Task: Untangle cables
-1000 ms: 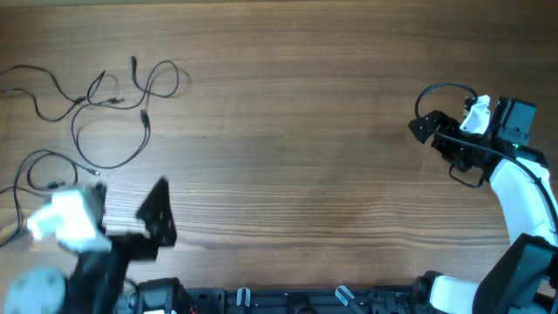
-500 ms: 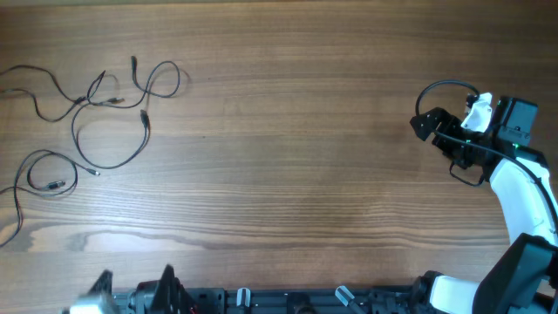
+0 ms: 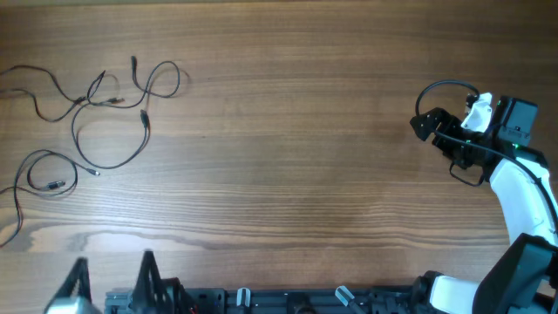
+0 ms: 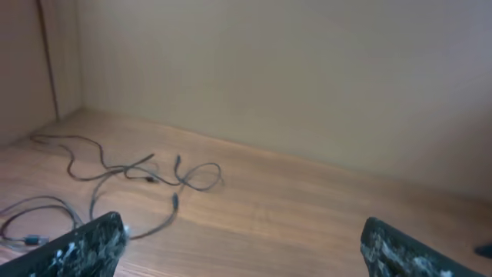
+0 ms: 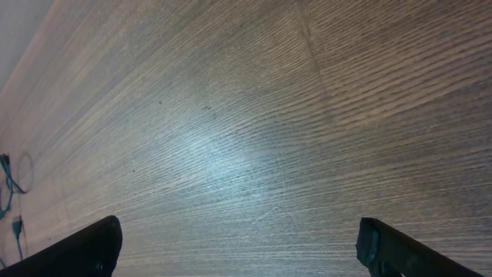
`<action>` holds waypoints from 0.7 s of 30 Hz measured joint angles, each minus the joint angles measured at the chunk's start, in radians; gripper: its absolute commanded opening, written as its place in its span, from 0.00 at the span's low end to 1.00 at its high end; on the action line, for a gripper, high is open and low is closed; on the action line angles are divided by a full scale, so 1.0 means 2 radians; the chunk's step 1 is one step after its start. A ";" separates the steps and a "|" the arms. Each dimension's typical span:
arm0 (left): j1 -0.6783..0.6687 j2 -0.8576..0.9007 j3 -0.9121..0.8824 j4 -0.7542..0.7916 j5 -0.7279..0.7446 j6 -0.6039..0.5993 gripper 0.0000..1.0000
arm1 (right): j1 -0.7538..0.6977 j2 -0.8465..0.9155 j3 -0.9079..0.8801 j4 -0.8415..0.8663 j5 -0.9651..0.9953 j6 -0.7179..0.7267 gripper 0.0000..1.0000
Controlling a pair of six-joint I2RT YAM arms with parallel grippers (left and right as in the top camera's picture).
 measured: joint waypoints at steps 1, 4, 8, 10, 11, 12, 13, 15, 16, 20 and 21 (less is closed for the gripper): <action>0.000 0.000 -0.012 0.014 -0.004 0.000 1.00 | 0.000 0.000 0.000 0.000 0.000 0.000 1.00; 0.000 0.001 -0.070 0.091 -0.011 -0.008 1.00 | 0.000 0.000 0.000 0.000 0.000 0.000 1.00; 0.000 0.001 -0.138 0.174 -0.013 -0.064 1.00 | 0.000 0.000 0.000 0.000 0.000 0.000 1.00; 0.000 0.001 -0.176 0.217 -0.013 -0.092 1.00 | 0.000 0.000 0.000 0.000 0.000 0.000 1.00; 0.000 0.001 -0.188 0.229 -0.014 -0.102 1.00 | 0.000 0.000 0.000 0.000 0.000 0.000 1.00; 0.000 0.001 -0.208 0.248 -0.015 -0.118 1.00 | 0.000 0.000 0.000 0.000 0.000 0.000 0.99; 0.000 0.001 -0.232 0.261 -0.015 -0.136 1.00 | 0.000 0.000 0.000 0.000 0.000 0.000 1.00; 0.000 0.001 -0.276 0.292 -0.016 -0.165 1.00 | 0.000 0.000 0.000 0.000 0.000 0.000 1.00; 0.000 0.002 -0.296 0.310 -0.016 -0.180 1.00 | 0.000 0.000 0.000 0.000 0.000 0.000 1.00; 0.000 0.003 -0.375 0.401 -0.016 -0.224 1.00 | 0.000 0.000 0.000 0.000 0.000 0.000 1.00; 0.000 0.003 -0.390 0.421 -0.017 -0.228 1.00 | 0.000 0.000 0.000 0.000 0.000 0.000 0.99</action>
